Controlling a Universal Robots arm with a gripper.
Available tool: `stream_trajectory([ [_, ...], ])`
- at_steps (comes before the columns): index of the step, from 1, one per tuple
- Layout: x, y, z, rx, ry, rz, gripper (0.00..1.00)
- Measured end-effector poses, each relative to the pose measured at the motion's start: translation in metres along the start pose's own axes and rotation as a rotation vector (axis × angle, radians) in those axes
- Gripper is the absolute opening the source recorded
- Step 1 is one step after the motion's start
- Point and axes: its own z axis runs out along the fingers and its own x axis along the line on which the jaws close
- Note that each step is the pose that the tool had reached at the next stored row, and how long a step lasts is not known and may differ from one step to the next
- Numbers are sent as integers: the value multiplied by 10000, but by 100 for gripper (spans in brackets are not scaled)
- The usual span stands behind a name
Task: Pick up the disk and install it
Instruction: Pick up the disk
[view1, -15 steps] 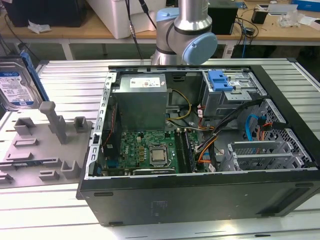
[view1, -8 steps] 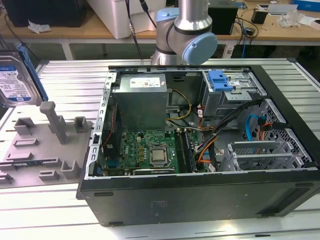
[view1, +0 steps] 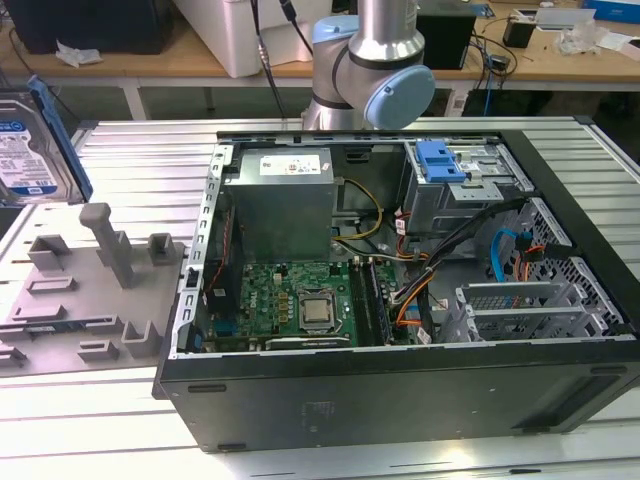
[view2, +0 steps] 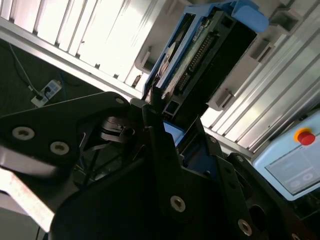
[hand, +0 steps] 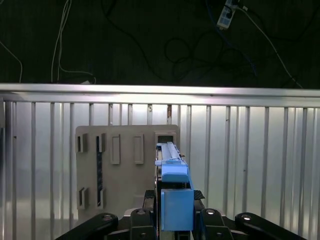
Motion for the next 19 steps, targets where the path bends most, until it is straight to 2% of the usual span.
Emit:
stream_trajectory([
  [9,6,-1,-155,0,0,0,36],
  [17,17,-2,-353,0,0,0,36],
  [19,18,-2,-382,0,0,1,36],
])
